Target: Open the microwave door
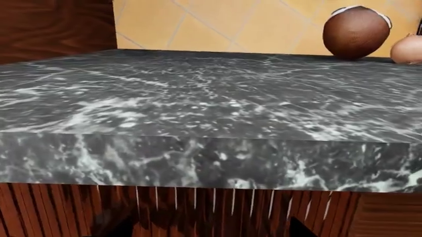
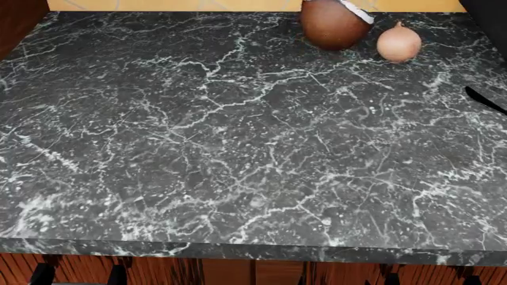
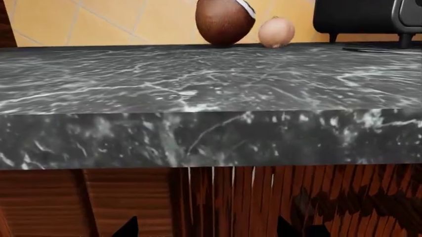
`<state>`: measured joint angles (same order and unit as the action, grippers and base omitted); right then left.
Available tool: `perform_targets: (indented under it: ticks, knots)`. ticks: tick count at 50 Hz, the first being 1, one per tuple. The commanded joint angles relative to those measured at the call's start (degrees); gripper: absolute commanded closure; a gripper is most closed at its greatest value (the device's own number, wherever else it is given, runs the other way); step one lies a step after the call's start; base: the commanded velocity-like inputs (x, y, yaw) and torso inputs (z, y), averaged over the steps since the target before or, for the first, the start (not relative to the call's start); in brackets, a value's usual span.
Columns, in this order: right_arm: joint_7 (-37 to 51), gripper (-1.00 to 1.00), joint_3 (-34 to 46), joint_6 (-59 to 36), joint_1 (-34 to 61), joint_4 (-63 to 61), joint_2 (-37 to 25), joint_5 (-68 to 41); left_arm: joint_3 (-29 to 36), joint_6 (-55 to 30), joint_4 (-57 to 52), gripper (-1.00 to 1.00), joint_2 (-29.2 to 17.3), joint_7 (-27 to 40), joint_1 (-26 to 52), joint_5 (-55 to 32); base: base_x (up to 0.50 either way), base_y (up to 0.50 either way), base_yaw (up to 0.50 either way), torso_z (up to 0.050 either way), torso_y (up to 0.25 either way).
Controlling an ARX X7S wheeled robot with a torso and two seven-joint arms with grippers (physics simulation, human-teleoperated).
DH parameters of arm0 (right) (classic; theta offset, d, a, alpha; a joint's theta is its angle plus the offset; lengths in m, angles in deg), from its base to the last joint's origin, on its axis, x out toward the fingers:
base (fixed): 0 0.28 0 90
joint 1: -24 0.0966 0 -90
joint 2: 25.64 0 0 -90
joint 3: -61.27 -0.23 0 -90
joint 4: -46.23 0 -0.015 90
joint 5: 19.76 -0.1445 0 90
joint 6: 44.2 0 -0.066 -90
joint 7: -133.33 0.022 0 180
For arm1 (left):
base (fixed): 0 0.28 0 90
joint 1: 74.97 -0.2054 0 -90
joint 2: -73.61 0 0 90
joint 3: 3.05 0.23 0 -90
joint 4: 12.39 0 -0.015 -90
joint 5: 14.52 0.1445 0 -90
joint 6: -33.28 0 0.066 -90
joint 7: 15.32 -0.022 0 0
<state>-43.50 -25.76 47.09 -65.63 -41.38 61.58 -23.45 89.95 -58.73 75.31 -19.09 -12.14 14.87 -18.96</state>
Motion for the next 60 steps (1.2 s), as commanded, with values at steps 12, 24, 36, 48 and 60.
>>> perform_targets:
  ticks: [12, 24, 36, 48, 60]
  knots:
    - [2.31, -1.0, 2.23, 0.15, 0.32, 0.64, -1.79, -1.7, 2.28, 2.37, -1.64, -1.0, -2.37, -0.82, -1.2, -4.79, 0.0, 0.0, 0.0, 0.002, 0.0]
    - [3.25, -1.0, 3.09, 0.13, 0.37, 0.6, -2.52, -2.45, 3.23, 2.43, -1.89, -1.0, -3.34, -0.42, -1.17, -5.97, 0.0, 0.0, 0.0, 0.046, 0.034]
    - [4.09, -1.0, 3.98, 0.45, 0.52, 0.9, -3.23, -3.03, 4.03, 2.85, -1.62, -1.0, -4.07, 0.29, -0.97, -6.34, 0.0, 0.0, 0.0, 0.05, 0.038]
    - [4.91, -1.0, 4.72, -0.13, 0.45, 0.01, -3.9, -3.61, 4.67, 2.98, -1.72, -1.0, -4.65, 0.88, -0.93, -6.96, 0.0, 0.0, 0.0, 0.05, 0.039]
    - [-7.39, -1.0, 35.8, -46.81, 25.76, -62.39, 2.78, 43.43, 70.98, 47.81, -57.7, -1.0, -87.25, 69.29, 70.61, -45.14, 0.0, 0.0, 0.0, 0.0, 0.0]
